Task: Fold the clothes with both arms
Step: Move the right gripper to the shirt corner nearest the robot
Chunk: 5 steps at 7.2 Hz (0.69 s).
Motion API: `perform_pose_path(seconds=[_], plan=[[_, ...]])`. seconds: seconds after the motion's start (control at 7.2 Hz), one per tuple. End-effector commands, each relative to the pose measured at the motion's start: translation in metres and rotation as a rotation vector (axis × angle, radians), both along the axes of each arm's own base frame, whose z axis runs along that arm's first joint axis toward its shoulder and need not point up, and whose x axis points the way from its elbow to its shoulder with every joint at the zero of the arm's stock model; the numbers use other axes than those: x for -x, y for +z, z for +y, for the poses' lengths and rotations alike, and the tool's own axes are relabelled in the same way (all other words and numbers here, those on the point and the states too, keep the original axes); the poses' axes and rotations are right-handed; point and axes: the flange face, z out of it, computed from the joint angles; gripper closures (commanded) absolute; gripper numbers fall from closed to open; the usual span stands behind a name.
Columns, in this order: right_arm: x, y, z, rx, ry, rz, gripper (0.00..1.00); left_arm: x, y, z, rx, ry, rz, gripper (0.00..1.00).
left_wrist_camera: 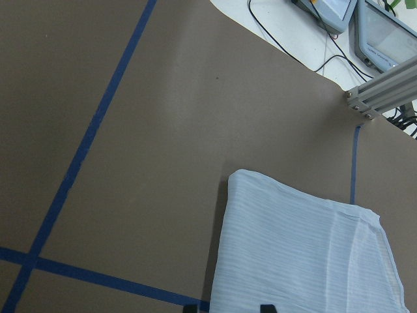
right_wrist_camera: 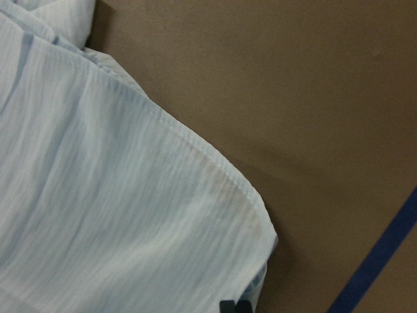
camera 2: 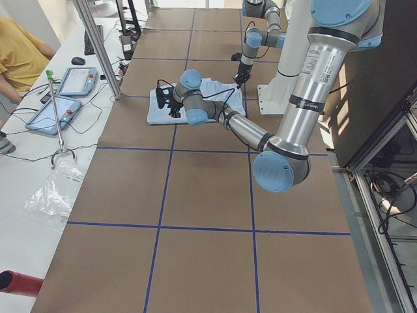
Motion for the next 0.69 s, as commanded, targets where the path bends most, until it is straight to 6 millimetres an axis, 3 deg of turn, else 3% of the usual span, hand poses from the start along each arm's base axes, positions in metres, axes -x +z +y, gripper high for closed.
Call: perform_pose_path(seconds=[0.0,0.14,0.28,0.42,0.56], plan=[[-0.006,-0.005,0.0,-0.001,0.0,-0.007,1.0,0.0,-0.002,0.002,0.015,-0.006,0.013,0.57],[-0.007,-0.005,0.001,0.002,0.002,-0.01,1.0,-0.007,-0.006,0.006,0.109,-0.033,0.068,0.57],[-0.009,-0.004,0.002,0.004,0.003,-0.008,1.0,-0.016,-0.025,0.027,0.194,-0.035,0.14,0.57],[-0.012,-0.003,0.001,0.002,0.004,-0.011,1.0,-0.057,-0.038,0.063,0.33,-0.034,0.195,0.57],[-0.012,-0.003,0.001,0.001,0.001,-0.011,1.0,-0.091,-0.06,0.11,0.419,-0.048,0.264,0.56]])
